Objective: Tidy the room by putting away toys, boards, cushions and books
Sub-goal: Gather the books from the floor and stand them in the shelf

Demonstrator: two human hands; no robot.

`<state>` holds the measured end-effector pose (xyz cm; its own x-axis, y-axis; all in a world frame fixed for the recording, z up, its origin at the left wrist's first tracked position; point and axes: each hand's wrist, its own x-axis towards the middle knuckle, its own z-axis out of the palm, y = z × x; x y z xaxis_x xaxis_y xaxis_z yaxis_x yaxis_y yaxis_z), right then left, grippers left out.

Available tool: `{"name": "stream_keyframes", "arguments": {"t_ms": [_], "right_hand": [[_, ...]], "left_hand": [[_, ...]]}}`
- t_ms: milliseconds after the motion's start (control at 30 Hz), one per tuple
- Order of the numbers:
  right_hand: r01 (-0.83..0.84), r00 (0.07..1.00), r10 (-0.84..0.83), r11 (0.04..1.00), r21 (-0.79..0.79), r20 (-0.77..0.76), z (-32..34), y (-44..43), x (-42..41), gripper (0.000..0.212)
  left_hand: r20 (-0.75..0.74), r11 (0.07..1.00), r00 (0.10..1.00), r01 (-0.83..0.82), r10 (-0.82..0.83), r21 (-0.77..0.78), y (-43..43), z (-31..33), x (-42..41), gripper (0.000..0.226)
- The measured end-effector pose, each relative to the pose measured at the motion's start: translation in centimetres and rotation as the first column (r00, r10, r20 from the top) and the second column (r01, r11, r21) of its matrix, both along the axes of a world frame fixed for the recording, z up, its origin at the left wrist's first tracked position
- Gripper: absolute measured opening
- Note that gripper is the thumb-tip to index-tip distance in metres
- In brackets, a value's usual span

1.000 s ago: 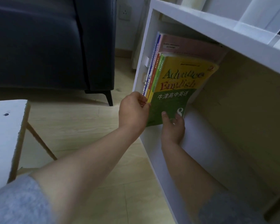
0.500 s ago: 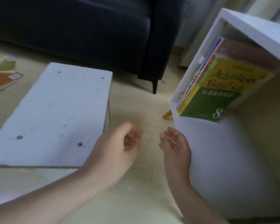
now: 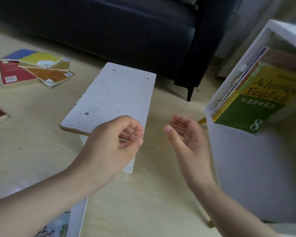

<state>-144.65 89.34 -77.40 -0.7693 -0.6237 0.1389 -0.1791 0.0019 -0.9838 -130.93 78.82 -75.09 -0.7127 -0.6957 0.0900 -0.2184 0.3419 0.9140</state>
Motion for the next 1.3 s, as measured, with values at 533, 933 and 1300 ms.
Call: {"name": "stream_keyframes", "arguments": {"t_ms": [533, 933, 1300], "right_hand": [[-0.439, 0.851, 0.472, 0.880, 0.182, -0.229, 2.6, -7.5, 15.9, 0.020], [-0.435, 0.800, 0.570, 0.767, 0.471, -0.188, -0.5, -18.4, 30.0, 0.018], [-0.414, 0.847, 0.521, 0.769, 0.487, -0.104, -1.7, -25.1, 32.5, 0.018]], "left_hand": [[0.063, 0.981, 0.985, -0.155, 0.163, -0.120, -7.2, 0.2, 18.0, 0.020], [0.178, 0.946, 0.929, -0.317, 0.325, -0.073, -17.1, -4.7, 36.3, 0.016], [0.280, 0.913, 0.869, -0.379, 0.408, -0.153, -24.7, -3.7, 36.7, 0.004]]}}
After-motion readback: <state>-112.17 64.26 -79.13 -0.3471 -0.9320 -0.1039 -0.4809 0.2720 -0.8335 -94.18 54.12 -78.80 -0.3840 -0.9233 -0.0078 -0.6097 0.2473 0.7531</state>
